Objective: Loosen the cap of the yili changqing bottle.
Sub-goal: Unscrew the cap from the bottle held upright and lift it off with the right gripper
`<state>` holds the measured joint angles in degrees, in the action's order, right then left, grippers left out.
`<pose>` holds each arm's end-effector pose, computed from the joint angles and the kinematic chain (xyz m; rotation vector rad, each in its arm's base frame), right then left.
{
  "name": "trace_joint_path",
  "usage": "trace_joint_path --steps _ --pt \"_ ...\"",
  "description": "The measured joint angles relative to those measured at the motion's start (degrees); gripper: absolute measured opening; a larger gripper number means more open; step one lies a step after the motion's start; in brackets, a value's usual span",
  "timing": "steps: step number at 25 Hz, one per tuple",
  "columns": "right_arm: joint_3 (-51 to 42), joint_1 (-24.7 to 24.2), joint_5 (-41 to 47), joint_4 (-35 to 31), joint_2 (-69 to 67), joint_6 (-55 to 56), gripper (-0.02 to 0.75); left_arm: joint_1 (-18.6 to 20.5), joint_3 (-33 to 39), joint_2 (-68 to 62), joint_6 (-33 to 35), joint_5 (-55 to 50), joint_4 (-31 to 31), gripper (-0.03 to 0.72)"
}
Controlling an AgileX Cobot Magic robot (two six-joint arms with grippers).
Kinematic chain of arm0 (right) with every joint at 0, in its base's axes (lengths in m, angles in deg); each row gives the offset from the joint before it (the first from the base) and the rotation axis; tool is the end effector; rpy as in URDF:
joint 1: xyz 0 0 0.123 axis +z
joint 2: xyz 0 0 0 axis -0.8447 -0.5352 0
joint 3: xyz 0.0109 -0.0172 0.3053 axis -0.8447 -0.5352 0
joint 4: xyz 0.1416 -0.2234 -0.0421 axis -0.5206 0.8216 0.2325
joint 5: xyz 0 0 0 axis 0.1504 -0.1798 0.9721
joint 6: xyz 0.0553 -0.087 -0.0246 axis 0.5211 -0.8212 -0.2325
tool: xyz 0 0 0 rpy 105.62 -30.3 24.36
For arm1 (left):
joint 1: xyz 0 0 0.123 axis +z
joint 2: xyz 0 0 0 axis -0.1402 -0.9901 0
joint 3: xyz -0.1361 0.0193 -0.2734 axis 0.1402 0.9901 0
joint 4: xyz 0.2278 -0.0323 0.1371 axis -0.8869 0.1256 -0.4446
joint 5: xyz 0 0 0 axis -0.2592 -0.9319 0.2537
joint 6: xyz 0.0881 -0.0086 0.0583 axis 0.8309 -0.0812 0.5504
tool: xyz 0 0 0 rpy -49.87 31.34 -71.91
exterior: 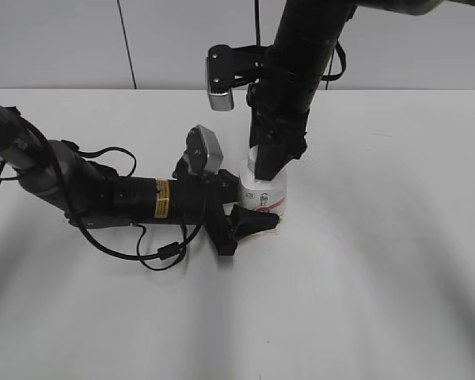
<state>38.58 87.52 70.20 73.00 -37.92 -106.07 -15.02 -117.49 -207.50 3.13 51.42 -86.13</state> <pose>0.4050 0.2630 0.2105 -2.2157 1.9043 0.2839 0.3696 -0.2498 0.0366 1.2702 1.6001 -0.9832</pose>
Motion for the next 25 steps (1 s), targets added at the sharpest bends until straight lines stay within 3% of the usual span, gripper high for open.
trace_joint_path --steps 7,17,25 --pt "0.0 0.0 -0.1 -0.1 0.0 5.0 0.576 0.0 0.0 0.0 0.0 0.0 -0.1 0.410" --pt "0.0 0.0 -0.1 -0.2 2.6 20.6 0.582 0.0 0.0 0.0 0.0 0.1 -0.2 0.410" --pt "0.1 0.0 -0.1 -0.4 2.8 39.3 0.583 0.0 0.0 0.0 0.0 0.1 -0.2 0.410"
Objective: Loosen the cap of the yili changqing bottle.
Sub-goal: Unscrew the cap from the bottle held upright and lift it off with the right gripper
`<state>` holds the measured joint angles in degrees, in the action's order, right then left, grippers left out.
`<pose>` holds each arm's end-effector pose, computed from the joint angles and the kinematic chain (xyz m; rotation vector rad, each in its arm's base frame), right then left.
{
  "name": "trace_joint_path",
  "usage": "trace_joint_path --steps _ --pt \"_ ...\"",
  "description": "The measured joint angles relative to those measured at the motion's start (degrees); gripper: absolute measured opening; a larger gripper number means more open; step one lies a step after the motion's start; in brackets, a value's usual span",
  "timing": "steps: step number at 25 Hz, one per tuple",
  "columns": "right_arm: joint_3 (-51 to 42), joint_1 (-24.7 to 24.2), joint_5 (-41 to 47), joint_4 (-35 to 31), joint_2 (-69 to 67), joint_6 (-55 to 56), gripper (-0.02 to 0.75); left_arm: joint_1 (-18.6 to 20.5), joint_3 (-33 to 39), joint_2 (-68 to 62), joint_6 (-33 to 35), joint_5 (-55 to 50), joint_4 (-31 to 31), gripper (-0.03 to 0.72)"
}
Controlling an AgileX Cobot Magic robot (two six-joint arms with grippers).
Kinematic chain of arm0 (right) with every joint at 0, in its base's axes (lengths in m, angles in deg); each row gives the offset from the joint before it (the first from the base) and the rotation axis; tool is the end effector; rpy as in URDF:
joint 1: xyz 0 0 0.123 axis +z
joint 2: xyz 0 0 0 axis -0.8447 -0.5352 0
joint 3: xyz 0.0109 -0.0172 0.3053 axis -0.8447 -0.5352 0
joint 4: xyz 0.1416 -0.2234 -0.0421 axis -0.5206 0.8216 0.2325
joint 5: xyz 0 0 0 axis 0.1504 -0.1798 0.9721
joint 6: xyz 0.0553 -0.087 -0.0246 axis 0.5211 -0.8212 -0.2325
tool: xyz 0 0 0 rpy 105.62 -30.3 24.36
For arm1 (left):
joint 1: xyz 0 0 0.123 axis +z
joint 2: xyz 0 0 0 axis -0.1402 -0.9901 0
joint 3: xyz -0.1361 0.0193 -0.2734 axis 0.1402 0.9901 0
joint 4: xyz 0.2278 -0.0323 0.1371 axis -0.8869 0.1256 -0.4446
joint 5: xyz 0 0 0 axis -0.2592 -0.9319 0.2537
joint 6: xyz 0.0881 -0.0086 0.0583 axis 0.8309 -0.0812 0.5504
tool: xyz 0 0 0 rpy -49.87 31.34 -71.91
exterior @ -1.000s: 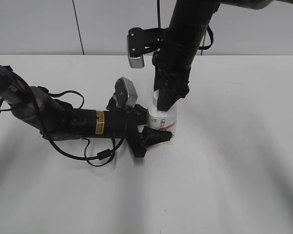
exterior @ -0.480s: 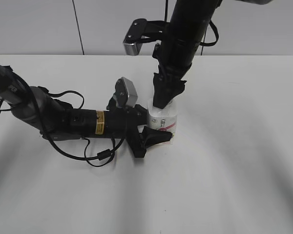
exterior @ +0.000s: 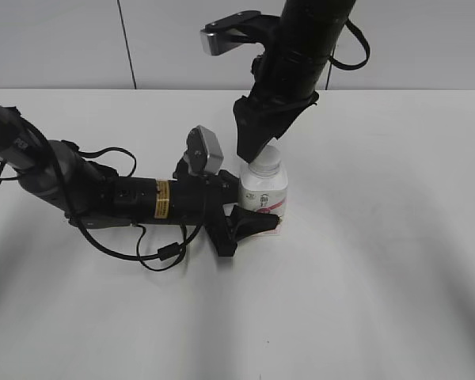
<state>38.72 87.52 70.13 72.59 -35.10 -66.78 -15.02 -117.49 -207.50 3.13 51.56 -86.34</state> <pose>0.4009 0.2614 0.2350 -1.4588 2.5466 0.3823 0.3691 -0.2499 0.0367 1.2739 1.5971 -0.9859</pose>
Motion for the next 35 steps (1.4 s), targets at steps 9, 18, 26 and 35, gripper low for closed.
trace_joint_path --steps 9,18,26,35 --pt "0.0 0.0 0.0 2.8 0.0 21.9 0.583 0.0 0.0 0.0 0.0 0.0 -0.1 0.409" --pt "0.0 0.0 0.0 2.8 0.0 41.1 0.583 0.0 0.0 0.0 0.0 0.0 -0.1 0.409" --pt "-0.8 0.0 -0.1 0.4 0.0 47.5 0.583 0.0 0.0 0.0 0.0 0.0 -0.1 0.408" --pt "-2.9 0.0 -0.1 1.7 0.0 49.1 0.583 0.0 0.0 0.0 0.0 0.0 -0.1 0.408"
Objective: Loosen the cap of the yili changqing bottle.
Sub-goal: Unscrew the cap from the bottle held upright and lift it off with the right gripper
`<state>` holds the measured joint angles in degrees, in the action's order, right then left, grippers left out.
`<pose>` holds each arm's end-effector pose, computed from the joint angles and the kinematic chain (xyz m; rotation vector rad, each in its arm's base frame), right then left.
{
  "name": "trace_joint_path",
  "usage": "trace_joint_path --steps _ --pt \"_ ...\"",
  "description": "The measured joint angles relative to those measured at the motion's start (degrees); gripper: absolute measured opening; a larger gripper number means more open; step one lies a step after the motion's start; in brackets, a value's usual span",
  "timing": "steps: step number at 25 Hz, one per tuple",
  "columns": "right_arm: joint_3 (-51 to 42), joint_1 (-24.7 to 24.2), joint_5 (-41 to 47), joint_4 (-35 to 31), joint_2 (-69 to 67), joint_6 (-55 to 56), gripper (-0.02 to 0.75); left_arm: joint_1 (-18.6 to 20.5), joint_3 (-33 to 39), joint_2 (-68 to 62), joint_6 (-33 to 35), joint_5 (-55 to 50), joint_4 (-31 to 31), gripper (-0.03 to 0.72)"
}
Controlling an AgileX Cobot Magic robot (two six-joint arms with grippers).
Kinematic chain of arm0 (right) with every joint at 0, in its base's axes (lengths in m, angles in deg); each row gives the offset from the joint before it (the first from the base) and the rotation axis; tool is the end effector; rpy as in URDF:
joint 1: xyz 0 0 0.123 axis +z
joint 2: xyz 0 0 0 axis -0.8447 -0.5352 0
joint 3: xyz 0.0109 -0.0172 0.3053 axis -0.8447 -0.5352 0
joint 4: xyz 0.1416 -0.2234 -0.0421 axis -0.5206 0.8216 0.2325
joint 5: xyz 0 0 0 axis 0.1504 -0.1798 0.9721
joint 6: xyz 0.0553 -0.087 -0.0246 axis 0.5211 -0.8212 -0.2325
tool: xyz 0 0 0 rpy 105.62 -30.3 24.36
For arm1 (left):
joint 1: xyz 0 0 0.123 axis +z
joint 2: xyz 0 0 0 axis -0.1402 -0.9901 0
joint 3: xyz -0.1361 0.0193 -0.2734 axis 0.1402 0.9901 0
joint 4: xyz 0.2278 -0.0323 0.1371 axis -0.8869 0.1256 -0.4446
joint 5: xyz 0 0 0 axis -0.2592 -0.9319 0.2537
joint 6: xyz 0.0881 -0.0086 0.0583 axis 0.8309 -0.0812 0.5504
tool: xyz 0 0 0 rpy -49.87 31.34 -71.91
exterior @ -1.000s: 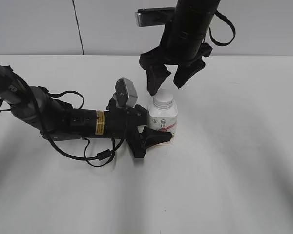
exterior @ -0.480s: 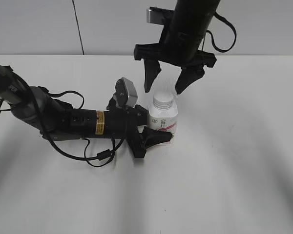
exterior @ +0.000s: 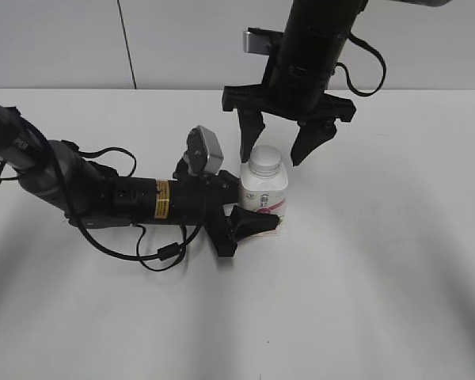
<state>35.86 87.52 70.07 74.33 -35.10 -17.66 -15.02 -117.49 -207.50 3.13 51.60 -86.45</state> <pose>0.3965 0.2555 0.2202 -0.2855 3.0754 0.4091 0.3690 -0.2499 0.0367 1.2759 1.5959 -0.9868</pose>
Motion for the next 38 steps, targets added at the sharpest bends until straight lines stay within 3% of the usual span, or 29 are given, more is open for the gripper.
trace_joint_path --steps 15,17,22,28,31,38 --pt "0.0 0.0 0.0 -0.8 -1.1 0.5 0.582 0.0 0.0 0.0 0.0 0.0 0.0 0.407" --pt "0.0 0.0 0.0 -0.9 -1.1 0.5 0.556 0.0 0.0 0.0 0.0 0.0 0.0 0.407" --pt "0.0 0.0 -0.1 -1.2 -1.1 0.5 0.398 0.0 0.0 0.0 0.0 0.0 0.0 0.407" --pt "0.8 0.0 0.2 -1.0 -1.2 0.2 0.399 0.0 0.0 0.0 -0.1 0.1 0.0 0.406" --pt "0.9 0.0 0.4 -0.9 -1.3 -4.5 0.399 0.0 0.0 0.0 -0.1 0.1 0.0 0.406" --pt "0.9 0.0 0.4 -0.6 -1.3 -27.3 0.399 0.0 0.0 0.0 -0.1 0.1 -0.1 0.406"
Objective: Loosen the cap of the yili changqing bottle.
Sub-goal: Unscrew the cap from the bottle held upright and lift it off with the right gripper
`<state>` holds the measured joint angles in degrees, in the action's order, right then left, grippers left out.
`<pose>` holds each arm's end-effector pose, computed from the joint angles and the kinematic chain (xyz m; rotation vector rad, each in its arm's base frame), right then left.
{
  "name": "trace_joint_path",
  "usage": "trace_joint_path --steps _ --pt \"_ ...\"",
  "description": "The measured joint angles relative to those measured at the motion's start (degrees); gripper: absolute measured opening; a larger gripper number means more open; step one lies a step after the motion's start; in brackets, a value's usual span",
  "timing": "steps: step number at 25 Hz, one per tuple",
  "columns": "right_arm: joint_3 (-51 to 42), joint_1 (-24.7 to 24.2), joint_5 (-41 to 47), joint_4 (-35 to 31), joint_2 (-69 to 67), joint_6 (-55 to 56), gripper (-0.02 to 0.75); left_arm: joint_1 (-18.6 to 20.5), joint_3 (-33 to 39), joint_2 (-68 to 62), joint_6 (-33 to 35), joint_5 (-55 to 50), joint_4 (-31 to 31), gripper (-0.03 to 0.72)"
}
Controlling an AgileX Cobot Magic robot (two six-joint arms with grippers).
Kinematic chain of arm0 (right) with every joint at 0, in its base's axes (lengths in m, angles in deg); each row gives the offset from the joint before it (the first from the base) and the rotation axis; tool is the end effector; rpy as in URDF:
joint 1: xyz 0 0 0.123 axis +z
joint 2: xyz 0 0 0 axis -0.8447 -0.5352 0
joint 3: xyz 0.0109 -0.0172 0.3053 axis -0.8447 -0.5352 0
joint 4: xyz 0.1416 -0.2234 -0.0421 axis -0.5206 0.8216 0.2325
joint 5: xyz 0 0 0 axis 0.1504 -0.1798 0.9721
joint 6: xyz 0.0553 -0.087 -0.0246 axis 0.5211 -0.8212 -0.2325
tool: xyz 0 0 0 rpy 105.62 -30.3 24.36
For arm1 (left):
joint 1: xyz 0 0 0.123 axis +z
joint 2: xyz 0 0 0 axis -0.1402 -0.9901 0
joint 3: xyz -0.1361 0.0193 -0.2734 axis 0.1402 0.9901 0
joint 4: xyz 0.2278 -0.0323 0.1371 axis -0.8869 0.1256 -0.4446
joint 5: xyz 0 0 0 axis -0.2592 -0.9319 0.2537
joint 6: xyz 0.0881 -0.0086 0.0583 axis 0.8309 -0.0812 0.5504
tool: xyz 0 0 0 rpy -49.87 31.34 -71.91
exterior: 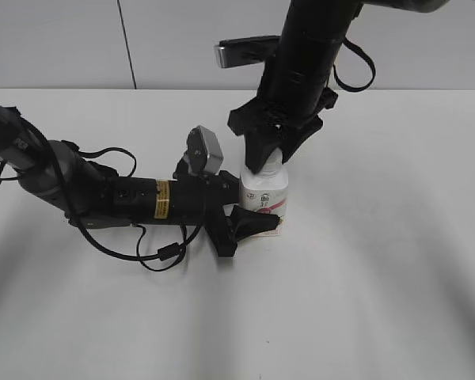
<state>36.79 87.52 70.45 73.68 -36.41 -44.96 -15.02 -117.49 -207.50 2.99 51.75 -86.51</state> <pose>0.3992 0.2584 0.2141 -0.9839 2.8801 0.3958 0.3688 -0.2500 0.0369 1.2748 1.5954 -0.9907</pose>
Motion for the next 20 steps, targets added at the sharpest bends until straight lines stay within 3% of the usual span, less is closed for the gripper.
trace_joint_path --steps 10,20 --pt "0.4 0.0 0.1 0.2 0.0 -30.0 0.396 0.0 0.0 0.0 0.0 0.0 -0.1 0.405" --pt "0.5 0.0 0.1 0.4 0.0 -38.2 0.396 0.0 0.0 0.0 0.0 0.0 -0.2 0.405"
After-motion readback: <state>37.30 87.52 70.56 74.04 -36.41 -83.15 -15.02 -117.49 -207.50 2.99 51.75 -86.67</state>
